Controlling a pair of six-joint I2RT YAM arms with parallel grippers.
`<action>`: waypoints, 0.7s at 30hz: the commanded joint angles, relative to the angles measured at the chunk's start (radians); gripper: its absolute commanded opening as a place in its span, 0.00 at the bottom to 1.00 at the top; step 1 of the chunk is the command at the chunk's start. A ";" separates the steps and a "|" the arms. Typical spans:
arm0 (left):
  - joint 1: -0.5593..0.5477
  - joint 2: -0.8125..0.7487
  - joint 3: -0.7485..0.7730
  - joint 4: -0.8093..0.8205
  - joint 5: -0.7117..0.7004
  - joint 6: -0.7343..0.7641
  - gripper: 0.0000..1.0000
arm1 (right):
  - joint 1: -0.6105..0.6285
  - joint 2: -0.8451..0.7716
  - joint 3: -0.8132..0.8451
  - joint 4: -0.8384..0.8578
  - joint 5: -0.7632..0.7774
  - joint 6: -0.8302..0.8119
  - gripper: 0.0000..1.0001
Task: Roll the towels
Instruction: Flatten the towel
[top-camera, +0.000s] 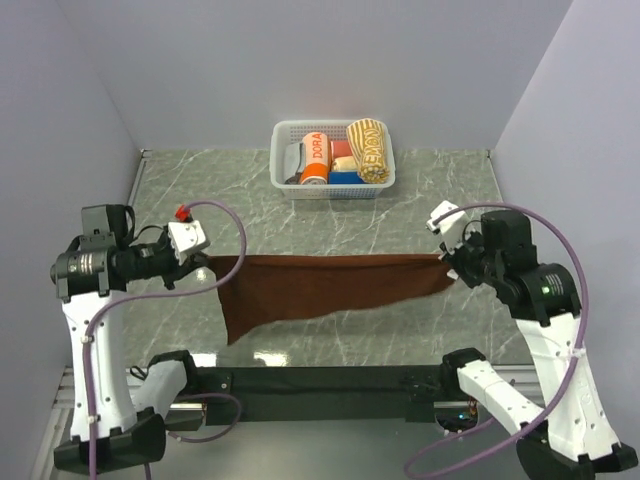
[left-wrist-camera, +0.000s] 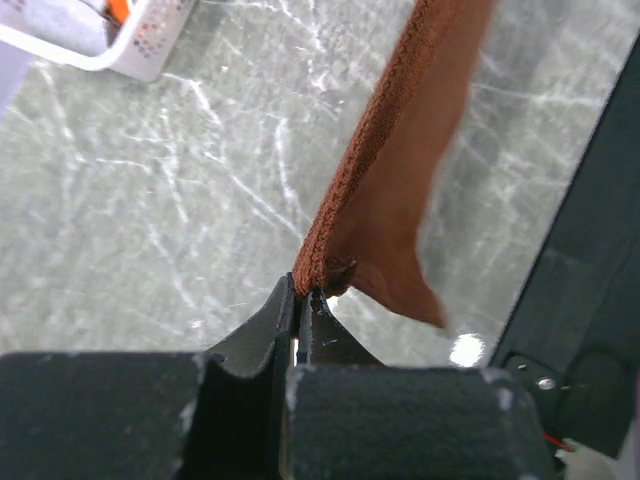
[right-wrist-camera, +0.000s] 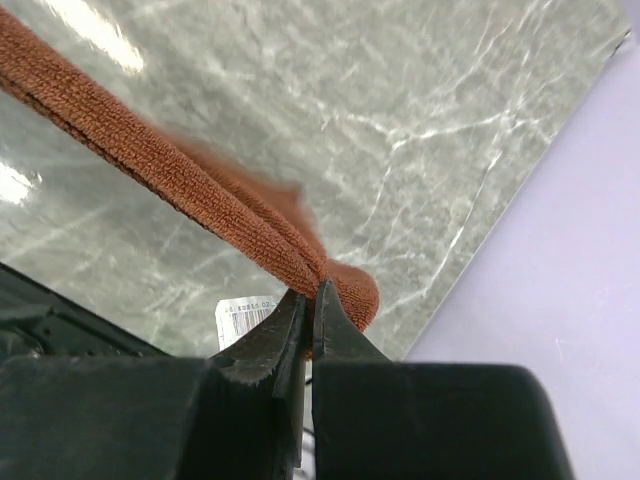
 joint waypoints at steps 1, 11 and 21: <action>0.020 0.079 0.010 -0.002 -0.027 -0.047 0.00 | -0.010 0.074 -0.016 -0.011 0.115 -0.046 0.00; 0.021 0.583 -0.041 0.448 -0.045 -0.377 0.05 | -0.005 0.595 -0.013 0.354 0.135 -0.029 0.00; 0.127 0.967 0.278 0.529 -0.102 -0.610 0.73 | -0.119 0.982 0.337 0.316 0.179 0.149 0.75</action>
